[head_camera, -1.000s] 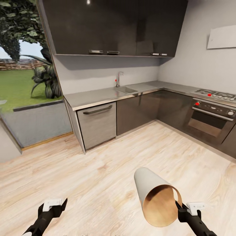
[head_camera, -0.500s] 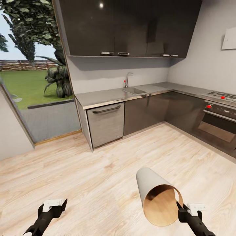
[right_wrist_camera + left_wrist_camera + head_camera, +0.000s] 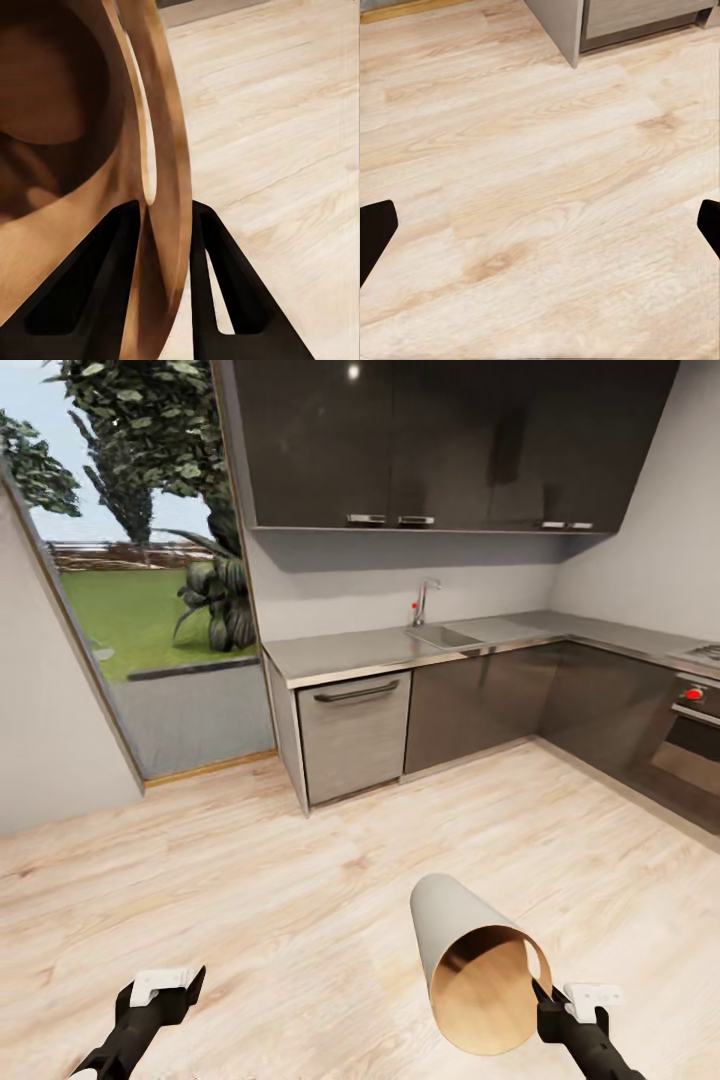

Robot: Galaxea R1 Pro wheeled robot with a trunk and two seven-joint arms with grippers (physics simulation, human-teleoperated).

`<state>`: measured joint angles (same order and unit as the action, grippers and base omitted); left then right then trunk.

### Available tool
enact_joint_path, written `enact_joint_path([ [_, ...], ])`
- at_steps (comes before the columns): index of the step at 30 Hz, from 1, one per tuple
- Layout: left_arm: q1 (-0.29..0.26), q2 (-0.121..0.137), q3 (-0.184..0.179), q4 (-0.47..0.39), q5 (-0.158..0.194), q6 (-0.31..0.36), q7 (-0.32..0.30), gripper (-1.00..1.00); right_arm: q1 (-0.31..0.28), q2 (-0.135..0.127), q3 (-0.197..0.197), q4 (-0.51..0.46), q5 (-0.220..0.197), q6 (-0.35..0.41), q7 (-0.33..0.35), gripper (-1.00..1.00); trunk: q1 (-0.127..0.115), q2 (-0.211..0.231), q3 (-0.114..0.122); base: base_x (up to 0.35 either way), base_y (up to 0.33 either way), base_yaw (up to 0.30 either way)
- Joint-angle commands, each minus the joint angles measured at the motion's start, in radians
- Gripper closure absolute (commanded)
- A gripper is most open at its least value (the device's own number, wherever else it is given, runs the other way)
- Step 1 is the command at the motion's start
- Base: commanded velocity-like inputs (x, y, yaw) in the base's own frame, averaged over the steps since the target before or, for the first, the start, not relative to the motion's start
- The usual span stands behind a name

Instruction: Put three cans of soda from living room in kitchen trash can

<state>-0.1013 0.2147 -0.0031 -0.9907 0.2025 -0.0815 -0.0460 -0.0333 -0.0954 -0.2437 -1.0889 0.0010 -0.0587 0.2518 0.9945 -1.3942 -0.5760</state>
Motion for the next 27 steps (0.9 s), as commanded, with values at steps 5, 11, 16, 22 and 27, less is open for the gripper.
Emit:
enact_joint_path([
  [5,0.0,0.0,0.0,0.0,0.0,0.0,0.0,-1.0,0.0,0.0,0.0,-0.002,-0.007,0.0,0.007,1.0,0.0,0.0,-0.003,0.0,0.0,0.225],
  [11,0.0,-0.001,-0.001,0.0,0.0,-0.001,0.0,-1.0,0.0,0.0,0.001,0.005,-0.007,0.0,0.007,1.0,0.0,0.0,-0.006,0.0,0.0,0.225],
  [16,0.0,-0.001,-0.001,0.0,0.0,-0.001,0.0,-1.0,0.0,0.0,0.001,0.011,-0.006,0.0,0.007,1.0,0.0,0.0,-0.009,0.0,0.0,0.225],
  [22,0.0,-0.001,-0.002,0.0,0.0,-0.001,0.0,-1.0,0.0,0.0,0.001,0.013,-0.006,0.0,0.007,1.0,0.0,0.0,-0.012,0.0,0.0,0.229],
  [27,0.0,-0.001,-0.002,0.0,0.0,-0.001,0.0,-1.0,0.0,0.0,0.016,0.015,-0.006,0.0,0.006,1.0,0.0,0.0,-0.012,0.0,0.0,0.239],
])
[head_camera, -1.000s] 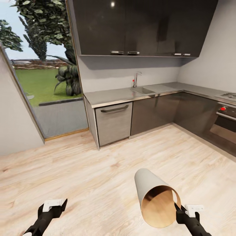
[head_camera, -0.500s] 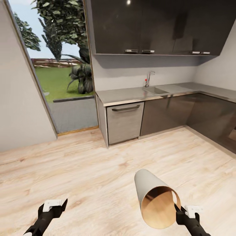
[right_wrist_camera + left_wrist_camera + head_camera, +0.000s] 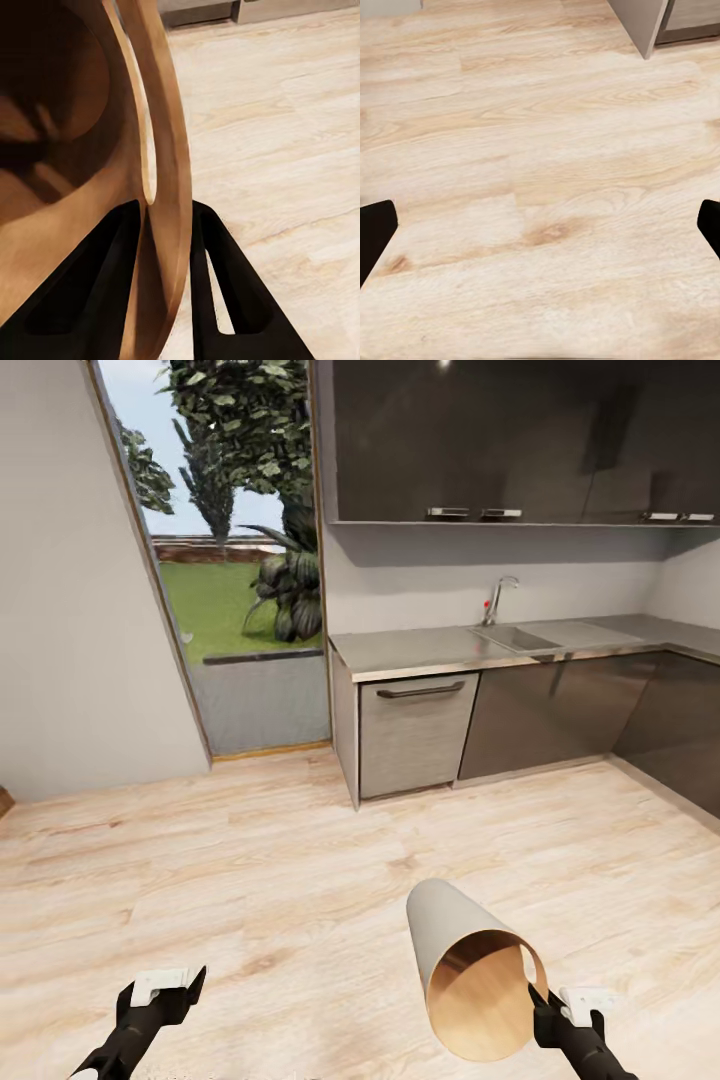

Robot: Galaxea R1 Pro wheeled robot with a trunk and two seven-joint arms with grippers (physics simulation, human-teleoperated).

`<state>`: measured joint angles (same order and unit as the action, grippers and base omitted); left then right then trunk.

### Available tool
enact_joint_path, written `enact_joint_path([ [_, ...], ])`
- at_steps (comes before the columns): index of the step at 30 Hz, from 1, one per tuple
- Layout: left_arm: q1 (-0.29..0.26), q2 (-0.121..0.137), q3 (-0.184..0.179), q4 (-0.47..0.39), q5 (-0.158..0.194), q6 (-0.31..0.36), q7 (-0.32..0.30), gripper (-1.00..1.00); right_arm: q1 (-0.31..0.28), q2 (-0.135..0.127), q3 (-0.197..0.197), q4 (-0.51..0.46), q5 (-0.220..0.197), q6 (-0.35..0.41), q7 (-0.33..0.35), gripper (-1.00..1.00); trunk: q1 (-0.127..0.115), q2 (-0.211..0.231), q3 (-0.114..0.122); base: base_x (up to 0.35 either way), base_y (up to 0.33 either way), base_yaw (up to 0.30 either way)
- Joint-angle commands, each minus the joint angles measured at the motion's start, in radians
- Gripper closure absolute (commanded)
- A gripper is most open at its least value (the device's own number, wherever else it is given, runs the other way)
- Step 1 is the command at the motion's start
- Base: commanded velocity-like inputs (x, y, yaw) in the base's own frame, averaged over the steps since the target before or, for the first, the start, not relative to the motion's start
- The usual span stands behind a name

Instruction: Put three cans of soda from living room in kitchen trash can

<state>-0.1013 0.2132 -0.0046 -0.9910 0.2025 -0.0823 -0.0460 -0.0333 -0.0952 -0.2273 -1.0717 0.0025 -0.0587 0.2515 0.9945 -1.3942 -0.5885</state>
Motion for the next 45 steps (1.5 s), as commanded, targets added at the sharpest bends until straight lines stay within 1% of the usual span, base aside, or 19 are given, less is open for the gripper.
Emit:
enact_joint_path([
  [1,0.0,0.0,0.0,0.0,0.0,0.0,0.0,-1.0,0.0,0.0,0.001,-0.001,-0.007,0.0,0.006,1.0,0.0,0.0,0.0,0.0,0.0,0.245],
  [34,0.0,-0.001,0.0,0.001,-0.001,0.0,0.0,-1.0,0.0,0.0,0.003,0.007,-0.007,0.0,0.006,1.0,0.0,0.0,0.001,-0.001,0.0,0.256],
  [40,0.0,-0.001,0.0,0.002,-0.002,0.0,0.0,-1.0,0.0,0.0,0.006,0.008,-0.007,0.0,0.006,1.0,0.0,0.0,0.003,-0.108,0.0,0.258],
  [45,0.0,-0.001,0.0,0.002,-0.002,0.0,0.0,-1.0,0.0,0.0,0.006,0.009,-0.007,0.0,0.003,1.0,0.0,0.0,0.005,-0.249,0.021,0.258],
])
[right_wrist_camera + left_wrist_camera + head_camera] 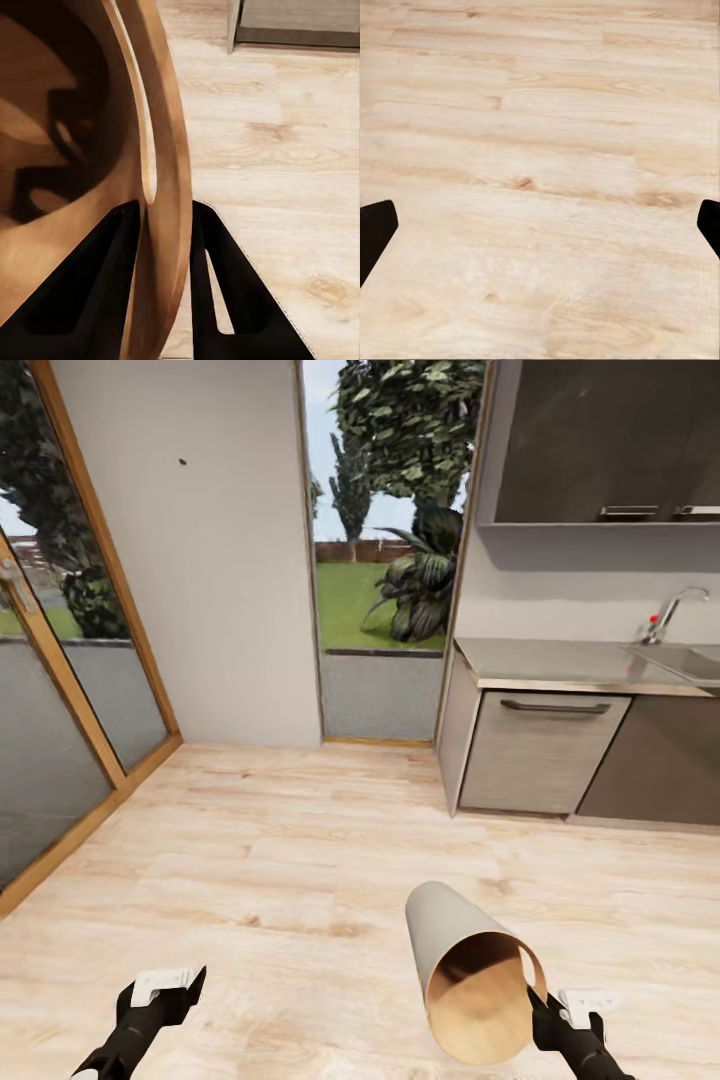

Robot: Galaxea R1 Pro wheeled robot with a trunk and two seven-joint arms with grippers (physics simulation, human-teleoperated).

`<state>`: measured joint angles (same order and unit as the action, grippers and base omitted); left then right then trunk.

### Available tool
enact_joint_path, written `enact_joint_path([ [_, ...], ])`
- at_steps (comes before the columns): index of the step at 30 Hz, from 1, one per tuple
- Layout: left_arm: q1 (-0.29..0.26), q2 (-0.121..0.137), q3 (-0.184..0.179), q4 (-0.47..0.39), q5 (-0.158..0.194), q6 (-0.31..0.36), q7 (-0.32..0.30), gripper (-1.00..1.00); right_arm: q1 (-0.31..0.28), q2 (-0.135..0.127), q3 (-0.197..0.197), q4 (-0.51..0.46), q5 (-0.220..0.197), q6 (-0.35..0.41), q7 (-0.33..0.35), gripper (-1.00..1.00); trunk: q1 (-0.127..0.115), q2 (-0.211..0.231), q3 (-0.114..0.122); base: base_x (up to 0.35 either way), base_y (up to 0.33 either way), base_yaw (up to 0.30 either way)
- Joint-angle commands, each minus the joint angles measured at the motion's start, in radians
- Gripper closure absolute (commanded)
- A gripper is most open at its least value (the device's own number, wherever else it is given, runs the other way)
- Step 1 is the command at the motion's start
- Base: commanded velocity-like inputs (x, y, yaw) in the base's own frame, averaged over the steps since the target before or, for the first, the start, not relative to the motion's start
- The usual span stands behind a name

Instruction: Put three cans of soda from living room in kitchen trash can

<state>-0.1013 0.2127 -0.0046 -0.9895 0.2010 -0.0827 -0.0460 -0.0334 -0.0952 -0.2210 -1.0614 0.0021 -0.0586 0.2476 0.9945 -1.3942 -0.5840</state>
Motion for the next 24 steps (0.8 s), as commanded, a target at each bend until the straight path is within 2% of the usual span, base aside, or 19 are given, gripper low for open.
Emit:
enact_joint_path([
  [1,0.0,0.0,0.0,0.0,0.0,0.0,0.0,-1.0,0.0,0.0,0.0,-0.002,-0.007,0.0,0.004,1.0,0.0,0.0,0.001,-0.294,0.072,0.258],
  [24,0.0,0.001,0.0,0.0,0.002,0.0,-0.001,-1.0,0.0,0.0,0.001,-0.002,-0.007,0.0,-0.013,1.0,0.0,0.0,0.01,-0.278,0.178,0.258],
])
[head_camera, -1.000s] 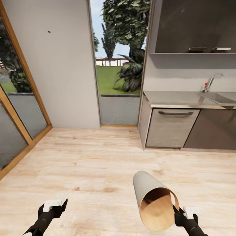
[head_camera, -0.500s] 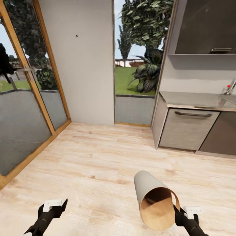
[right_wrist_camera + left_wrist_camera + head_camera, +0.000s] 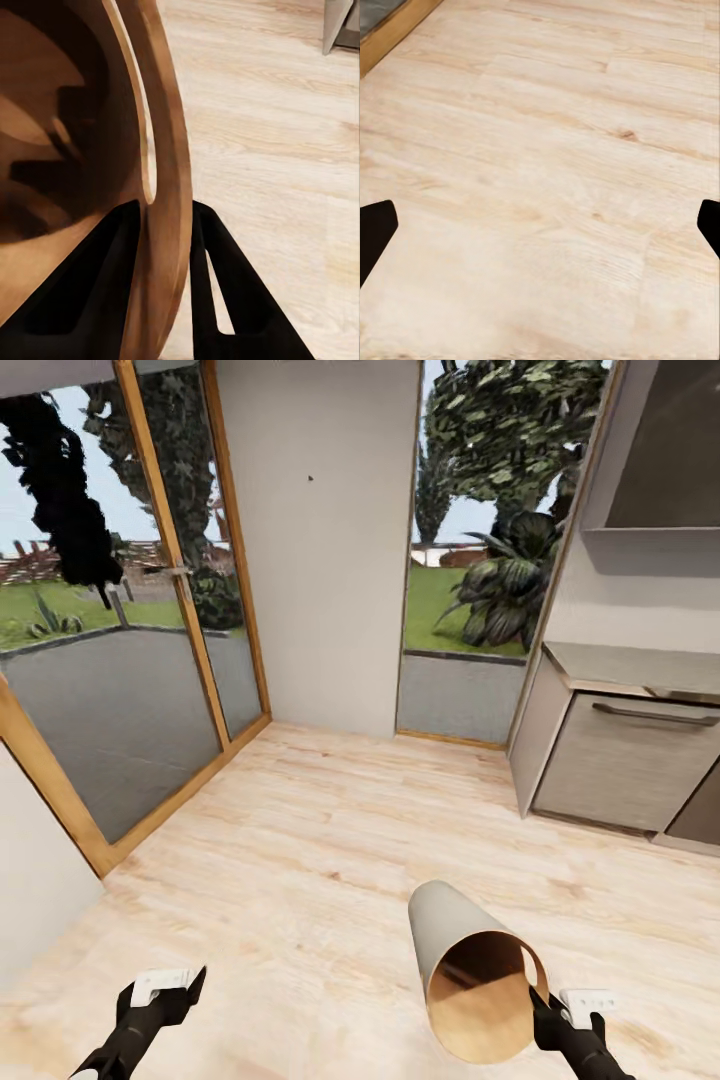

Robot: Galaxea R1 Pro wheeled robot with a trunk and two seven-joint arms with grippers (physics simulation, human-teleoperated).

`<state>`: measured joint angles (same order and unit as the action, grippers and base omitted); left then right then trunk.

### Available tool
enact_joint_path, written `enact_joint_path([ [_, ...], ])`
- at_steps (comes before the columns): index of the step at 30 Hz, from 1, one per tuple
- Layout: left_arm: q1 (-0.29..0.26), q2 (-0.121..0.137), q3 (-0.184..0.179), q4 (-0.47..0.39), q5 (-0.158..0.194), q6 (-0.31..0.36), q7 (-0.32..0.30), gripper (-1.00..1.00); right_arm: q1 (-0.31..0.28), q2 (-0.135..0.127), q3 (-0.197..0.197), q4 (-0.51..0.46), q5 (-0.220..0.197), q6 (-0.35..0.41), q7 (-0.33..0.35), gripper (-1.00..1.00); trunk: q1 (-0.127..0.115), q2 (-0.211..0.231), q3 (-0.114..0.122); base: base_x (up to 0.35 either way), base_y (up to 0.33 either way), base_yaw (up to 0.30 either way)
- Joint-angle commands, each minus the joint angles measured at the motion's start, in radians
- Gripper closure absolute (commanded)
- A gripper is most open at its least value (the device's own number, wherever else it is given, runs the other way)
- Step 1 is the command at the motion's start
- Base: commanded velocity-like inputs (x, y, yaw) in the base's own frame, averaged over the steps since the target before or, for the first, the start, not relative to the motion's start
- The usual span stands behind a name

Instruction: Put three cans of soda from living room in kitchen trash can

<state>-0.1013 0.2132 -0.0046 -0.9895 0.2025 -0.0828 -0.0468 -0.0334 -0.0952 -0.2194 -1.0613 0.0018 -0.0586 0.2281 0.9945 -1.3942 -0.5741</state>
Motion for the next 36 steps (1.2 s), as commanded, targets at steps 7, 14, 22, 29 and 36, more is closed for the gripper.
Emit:
enact_joint_path([
  [7,0.0,0.0,0.0,0.0,0.0,0.0,-0.001,-1.0,0.0,0.0,0.0,0.001,-0.006,0.0,0.007,1.0,0.0,0.0,0.003,-0.274,0.187,0.258],
  [14,0.0,0.0,0.0,0.0,0.0,0.0,-0.001,-1.0,0.0,0.0,0.014,0.006,-0.006,-0.001,0.007,1.0,0.0,0.0,0.006,-0.274,0.187,0.258],
  [22,0.0,0.0,0.0,0.0,0.0,0.0,0.0,-1.0,0.0,0.0,0.019,0.007,-0.006,-0.001,0.005,1.0,0.0,0.0,0.009,-0.274,0.187,0.258],
  [29,0.0,0.0,0.0,0.0,0.0,0.0,0.0,-1.0,0.0,0.0,0.02,0.007,-0.006,-0.001,0.005,1.0,0.0,0.0,0.012,-0.274,0.187,0.258],
  [36,0.0,0.0,0.0,0.0,0.0,0.0,0.0,-1.0,-0.001,0.0,0.02,0.007,-0.006,-0.001,0.005,1.0,0.0,0.0,0.015,-0.274,0.187,0.258],
])
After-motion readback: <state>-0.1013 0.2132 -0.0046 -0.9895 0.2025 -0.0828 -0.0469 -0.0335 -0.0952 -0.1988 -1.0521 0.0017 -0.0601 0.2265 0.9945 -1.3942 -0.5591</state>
